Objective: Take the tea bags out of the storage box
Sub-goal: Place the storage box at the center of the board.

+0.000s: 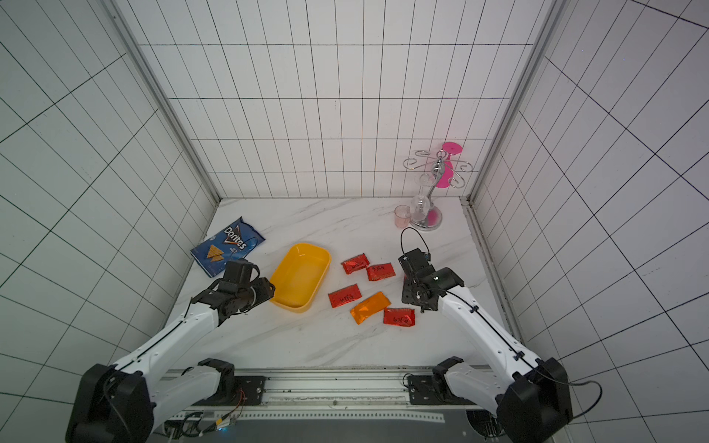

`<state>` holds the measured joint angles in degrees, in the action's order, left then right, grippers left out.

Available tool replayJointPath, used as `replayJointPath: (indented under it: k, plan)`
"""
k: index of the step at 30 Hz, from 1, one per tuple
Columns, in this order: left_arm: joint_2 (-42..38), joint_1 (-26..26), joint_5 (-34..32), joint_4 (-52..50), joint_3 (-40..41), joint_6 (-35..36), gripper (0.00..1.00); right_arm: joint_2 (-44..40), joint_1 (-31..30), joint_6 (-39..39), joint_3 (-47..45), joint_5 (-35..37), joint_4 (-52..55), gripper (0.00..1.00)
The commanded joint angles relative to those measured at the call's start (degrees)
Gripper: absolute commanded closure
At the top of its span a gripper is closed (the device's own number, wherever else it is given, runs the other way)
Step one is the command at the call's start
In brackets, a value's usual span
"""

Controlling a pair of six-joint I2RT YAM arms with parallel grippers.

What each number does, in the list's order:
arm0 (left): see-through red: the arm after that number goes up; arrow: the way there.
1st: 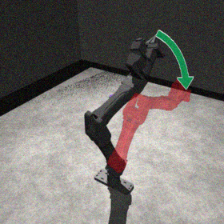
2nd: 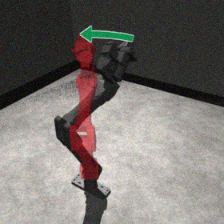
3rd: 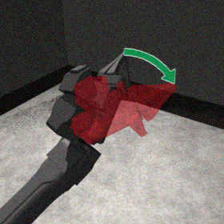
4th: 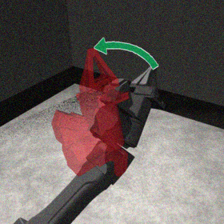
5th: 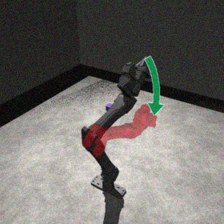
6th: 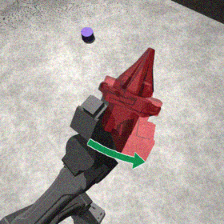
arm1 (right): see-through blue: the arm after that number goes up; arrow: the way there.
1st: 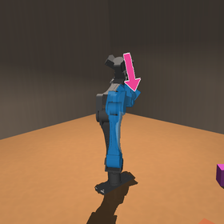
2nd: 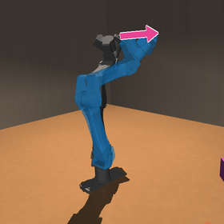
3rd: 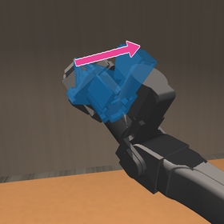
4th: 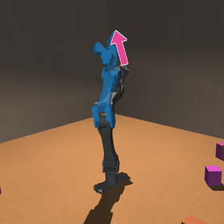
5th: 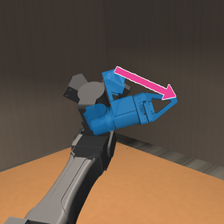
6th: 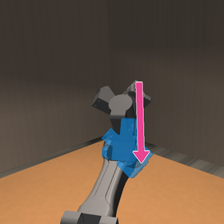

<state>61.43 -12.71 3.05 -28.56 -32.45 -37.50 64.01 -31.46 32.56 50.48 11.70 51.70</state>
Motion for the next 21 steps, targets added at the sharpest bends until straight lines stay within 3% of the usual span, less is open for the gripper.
replayJointPath:
  k: [1,4,8,12,14,18,21]
  plan:
    - [-2.83,-0.21,-2.35,-1.05,-2.25,-0.02,0.26,-1.14,0.58,-2.80,3.01,3.21,-1.35,0.45]
    - [-7.76,-0.85,-6.49,-2.63,-4.00,-1.39,0.02,-2.01,1.11,-4.08,3.74,7.33,-4.75,0.35]
    - [-15.13,-3.91,-20.46,-2.46,-6.39,-2.54,0.02,-4.07,1.99,-6.28,1.78,13.44,-15.12,0.28]
    - [-18.41,-4.25,-31.83,2.16,-7.20,3.14,0.02,-5.76,2.78,-10.64,-5.11,22.48,-29.57,0.22]
    - [-20.09,-4.17,-36.20,9.75,-3.15,6.85,0.02,-5.92,3.72,-12.86,-9.47,26.71,-37.26,0.20]
    - [-24.06,-4.08,-39.52,40.10,12.99,18.70,0.02,-5.64,6.97,-15.91,-18.17,33.41,-51.15,0.17]
    - [-20.49,-2.30,-39.65,52.56,18.42,26.78,0.02,-4.90,9.82,-19.97,-23.12,35.42,-60.89,0.15]
